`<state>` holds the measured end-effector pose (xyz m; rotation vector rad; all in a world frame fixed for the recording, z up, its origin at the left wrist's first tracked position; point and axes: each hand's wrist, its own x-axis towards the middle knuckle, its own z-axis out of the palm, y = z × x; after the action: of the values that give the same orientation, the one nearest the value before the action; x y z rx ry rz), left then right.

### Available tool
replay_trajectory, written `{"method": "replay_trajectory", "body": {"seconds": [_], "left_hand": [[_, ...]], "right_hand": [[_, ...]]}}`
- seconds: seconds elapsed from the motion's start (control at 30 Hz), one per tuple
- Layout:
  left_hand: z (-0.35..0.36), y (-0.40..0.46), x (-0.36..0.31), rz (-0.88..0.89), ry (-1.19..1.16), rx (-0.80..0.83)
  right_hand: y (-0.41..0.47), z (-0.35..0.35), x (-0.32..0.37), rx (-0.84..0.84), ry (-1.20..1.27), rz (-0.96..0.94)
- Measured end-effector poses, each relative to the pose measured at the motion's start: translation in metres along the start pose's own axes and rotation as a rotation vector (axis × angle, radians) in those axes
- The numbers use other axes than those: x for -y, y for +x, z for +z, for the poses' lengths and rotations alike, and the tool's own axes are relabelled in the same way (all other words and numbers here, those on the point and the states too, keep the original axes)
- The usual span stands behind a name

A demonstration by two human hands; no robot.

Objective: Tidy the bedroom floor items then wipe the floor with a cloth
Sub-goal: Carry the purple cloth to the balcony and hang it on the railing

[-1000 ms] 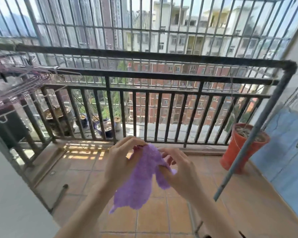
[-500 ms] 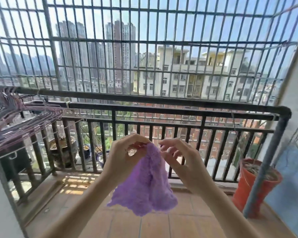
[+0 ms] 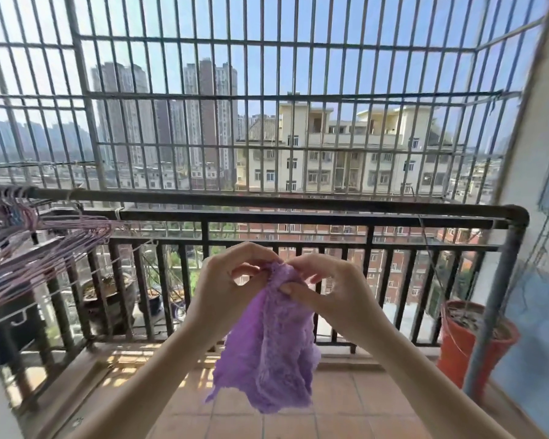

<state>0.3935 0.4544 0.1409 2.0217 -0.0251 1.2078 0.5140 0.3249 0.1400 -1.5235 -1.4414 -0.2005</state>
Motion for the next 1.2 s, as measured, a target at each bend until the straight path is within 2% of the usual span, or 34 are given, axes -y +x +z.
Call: {"method": "replay_trajectory", "body": {"seconds": [0.27,0.5,0.83,1.03,1.2], "left_hand": [[-0.017,0.013,0.01,-0.075,0.002,0.034],[-0.033,0.026,0.017,-0.11,0.012,0.149],[-0.048,0.044,0.015,-0.181,-0.045,0.333],[-0.041,0.05,0.001,-0.236,-0.234,0.448],[-0.019,0.057,-0.002,-0.246,-0.221,0.442]], "right_hand": [[0.014,-0.003,0.008,-0.046,0.043,-0.005],[0.043,-0.012,0.022,0.045,-0.021,-0.048],[0.084,-0.024,0.043,0.18,-0.26,-0.178],[0.096,-0.027,0.043,0.17,-0.307,-0.222],[0.099,-0.029,0.032,0.094,-0.257,-0.2]]}}
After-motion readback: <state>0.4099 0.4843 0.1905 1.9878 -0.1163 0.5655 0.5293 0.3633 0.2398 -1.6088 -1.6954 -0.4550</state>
